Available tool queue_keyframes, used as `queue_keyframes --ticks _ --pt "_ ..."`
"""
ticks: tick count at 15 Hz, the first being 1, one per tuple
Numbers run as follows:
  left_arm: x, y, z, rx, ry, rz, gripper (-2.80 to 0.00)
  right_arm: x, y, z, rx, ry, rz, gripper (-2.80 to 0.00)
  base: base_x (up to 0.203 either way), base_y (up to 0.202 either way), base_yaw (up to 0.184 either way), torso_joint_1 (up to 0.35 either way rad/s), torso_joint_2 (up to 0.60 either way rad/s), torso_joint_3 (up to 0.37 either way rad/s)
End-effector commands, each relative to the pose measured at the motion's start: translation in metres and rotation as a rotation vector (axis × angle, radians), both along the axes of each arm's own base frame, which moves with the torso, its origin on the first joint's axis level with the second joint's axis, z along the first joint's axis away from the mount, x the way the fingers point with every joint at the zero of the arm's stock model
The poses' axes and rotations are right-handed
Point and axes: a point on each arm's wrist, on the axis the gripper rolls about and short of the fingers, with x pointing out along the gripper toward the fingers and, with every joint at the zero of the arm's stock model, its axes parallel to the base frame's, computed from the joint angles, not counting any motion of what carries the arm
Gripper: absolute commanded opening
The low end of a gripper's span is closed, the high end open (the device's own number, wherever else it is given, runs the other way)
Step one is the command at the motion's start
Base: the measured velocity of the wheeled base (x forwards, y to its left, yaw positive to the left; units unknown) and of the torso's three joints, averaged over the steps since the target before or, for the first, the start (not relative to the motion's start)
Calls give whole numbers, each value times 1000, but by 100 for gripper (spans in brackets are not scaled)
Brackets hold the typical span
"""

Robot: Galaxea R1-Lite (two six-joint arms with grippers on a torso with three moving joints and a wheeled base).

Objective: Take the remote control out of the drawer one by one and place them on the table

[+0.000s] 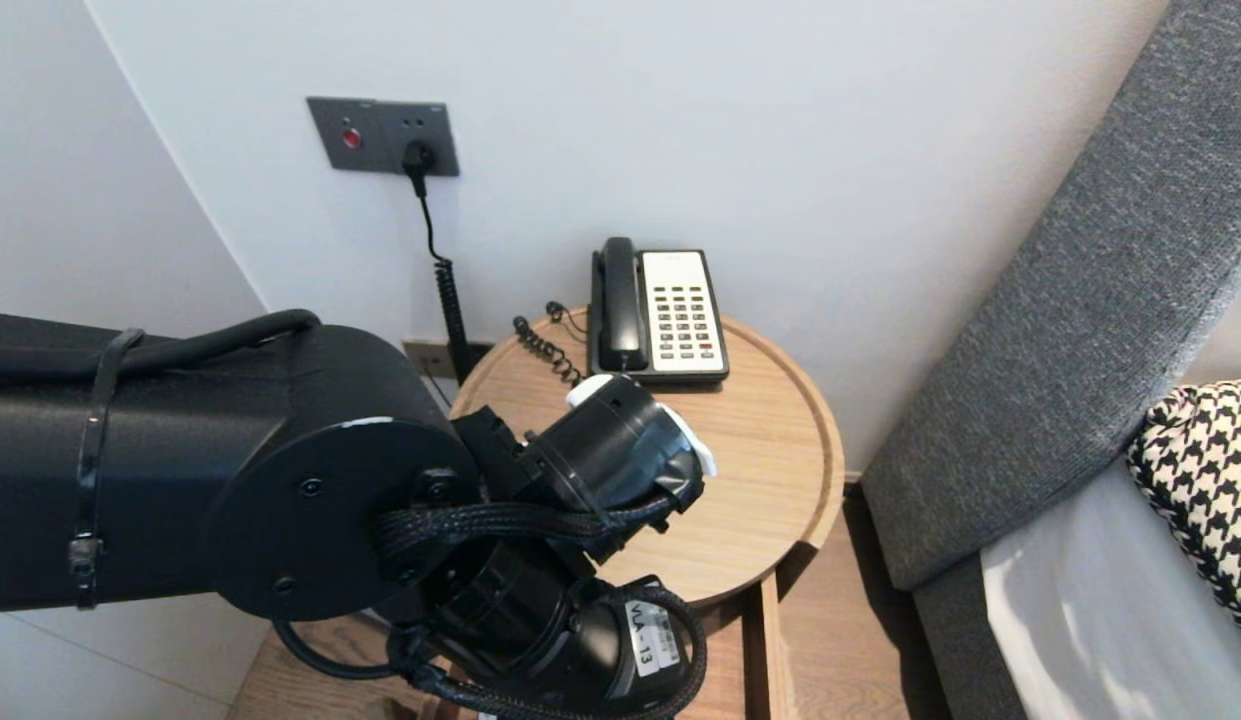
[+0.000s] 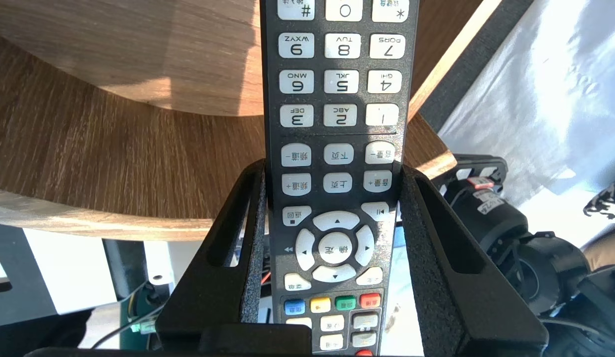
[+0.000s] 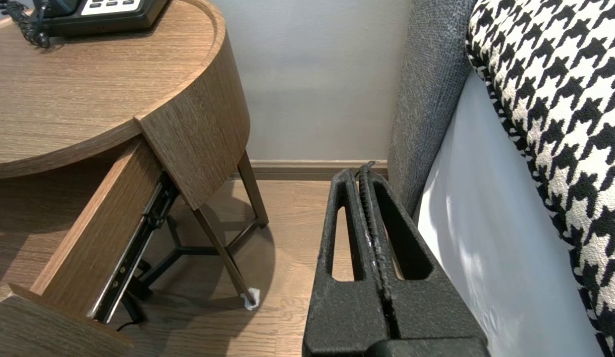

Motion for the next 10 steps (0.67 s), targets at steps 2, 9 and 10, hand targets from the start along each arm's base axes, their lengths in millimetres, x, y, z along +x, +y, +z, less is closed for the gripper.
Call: queue_keyframes --ticks 2,9,10 --pt "0 1 3 -7 -2 8 -280 2 0 -7 1 25 0 -280 0 0 0 0 0 0" --pt "11 -2 24 -66 -97 19 -280 2 0 -7 1 25 0 -280 0 0 0 0 0 0" --pt "15 -3 26 -91 -117 25 -280 2 0 -7 0 25 0 -280 0 0 0 0 0 0"
